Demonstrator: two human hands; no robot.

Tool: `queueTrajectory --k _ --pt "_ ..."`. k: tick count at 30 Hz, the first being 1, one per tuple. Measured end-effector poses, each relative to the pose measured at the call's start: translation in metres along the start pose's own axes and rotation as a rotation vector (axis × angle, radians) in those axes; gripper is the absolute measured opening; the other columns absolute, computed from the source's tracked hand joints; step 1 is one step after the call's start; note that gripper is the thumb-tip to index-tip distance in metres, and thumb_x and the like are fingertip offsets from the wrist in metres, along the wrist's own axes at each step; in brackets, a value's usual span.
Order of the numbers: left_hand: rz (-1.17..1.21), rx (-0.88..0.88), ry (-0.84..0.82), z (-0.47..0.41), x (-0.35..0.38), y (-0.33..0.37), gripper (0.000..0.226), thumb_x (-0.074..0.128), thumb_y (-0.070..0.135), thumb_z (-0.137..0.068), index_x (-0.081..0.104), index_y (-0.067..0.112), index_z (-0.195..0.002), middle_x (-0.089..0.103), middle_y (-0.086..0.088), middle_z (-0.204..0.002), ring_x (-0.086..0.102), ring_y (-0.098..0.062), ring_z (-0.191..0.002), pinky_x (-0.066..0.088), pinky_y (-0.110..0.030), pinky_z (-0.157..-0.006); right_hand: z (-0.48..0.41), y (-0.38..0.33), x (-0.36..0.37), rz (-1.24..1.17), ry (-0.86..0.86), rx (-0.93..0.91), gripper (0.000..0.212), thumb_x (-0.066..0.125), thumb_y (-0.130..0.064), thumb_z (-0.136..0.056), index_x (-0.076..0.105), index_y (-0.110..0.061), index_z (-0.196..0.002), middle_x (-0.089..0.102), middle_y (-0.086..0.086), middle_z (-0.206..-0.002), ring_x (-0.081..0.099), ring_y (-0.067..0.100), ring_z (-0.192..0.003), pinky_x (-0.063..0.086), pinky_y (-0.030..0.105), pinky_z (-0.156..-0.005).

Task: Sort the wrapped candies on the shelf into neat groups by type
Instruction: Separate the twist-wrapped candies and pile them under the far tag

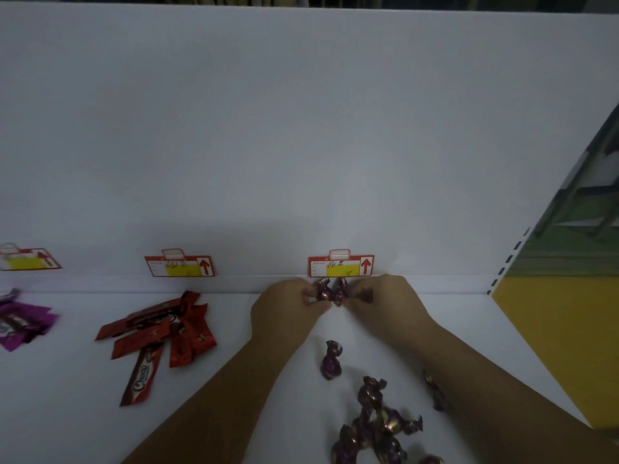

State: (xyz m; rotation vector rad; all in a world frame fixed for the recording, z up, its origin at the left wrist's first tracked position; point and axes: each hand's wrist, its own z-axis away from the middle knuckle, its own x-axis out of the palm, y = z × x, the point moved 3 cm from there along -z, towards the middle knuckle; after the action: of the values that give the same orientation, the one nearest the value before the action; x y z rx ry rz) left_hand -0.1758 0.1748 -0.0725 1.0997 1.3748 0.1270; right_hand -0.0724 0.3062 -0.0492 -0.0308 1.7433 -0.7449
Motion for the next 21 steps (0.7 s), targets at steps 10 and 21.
queueTrajectory --k 10,21 --pt "-0.041 0.057 0.010 0.0003 -0.0023 -0.0008 0.015 0.063 0.032 -0.084 0.071 0.026 -0.094 0.044 0.015 -0.056 0.042 -0.003 -0.056 0.029 -0.020 -0.052 -0.0011 0.0003 0.0030 -0.012 0.043 -0.003 0.016 0.062 -0.030 -0.086 0.073 -0.019 -0.082 0.066 -0.001 -0.075 0.057 0.013 -0.069 0.037 0.016 -0.058" --pt "-0.046 0.152 -0.018 0.0009 -0.0085 -0.0009 0.016 0.060 0.031 -0.085 0.073 0.030 -0.095 0.046 0.012 -0.051 0.040 0.000 -0.047 0.032 -0.009 -0.049 -0.0061 -0.0013 0.0079 0.030 0.062 -0.024 0.020 0.060 -0.035 -0.084 0.072 -0.020 -0.080 0.068 -0.002 -0.077 0.059 0.012 -0.071 0.038 0.019 -0.061"
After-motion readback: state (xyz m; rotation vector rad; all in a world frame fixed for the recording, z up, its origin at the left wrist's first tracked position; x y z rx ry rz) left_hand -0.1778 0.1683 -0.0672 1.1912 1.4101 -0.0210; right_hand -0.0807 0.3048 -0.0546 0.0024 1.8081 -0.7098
